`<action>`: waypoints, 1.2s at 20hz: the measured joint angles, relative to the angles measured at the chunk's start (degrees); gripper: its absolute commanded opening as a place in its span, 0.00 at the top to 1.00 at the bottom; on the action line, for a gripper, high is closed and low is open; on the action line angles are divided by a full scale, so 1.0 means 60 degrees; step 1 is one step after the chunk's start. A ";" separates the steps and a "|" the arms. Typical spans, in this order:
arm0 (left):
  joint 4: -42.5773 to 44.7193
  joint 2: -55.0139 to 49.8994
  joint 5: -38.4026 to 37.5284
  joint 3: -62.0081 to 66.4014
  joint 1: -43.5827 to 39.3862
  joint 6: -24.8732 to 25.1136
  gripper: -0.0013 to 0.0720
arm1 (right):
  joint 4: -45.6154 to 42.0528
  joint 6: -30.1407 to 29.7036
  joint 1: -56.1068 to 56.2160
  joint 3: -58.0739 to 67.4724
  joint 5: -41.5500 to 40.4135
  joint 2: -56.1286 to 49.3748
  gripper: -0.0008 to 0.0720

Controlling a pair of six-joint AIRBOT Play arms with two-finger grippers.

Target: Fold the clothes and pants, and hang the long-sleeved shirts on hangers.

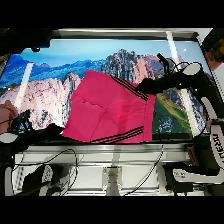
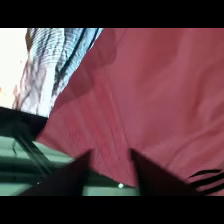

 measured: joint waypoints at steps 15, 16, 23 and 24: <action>0.0073 0.0164 0.0546 -0.1188 0.0321 -0.1730 0.32 | -0.0131 -0.0047 0.0000 -0.0127 -0.0408 0.0051 0.05; 0.0076 0.0164 0.0692 -0.1206 0.0321 -0.1821 0.32 | -0.0131 -0.0047 0.0000 -0.0127 -0.0401 0.0051 0.05; -0.0066 -0.0663 0.1410 -0.1242 -0.0146 -0.2076 0.32 | -0.0135 -0.0047 0.0000 -0.0113 -0.0379 0.0051 0.05; -0.0226 -0.0907 0.1570 -0.1239 -0.0288 -0.2051 0.32 | -0.0131 -0.0044 0.0000 -0.0087 -0.0382 0.0051 0.05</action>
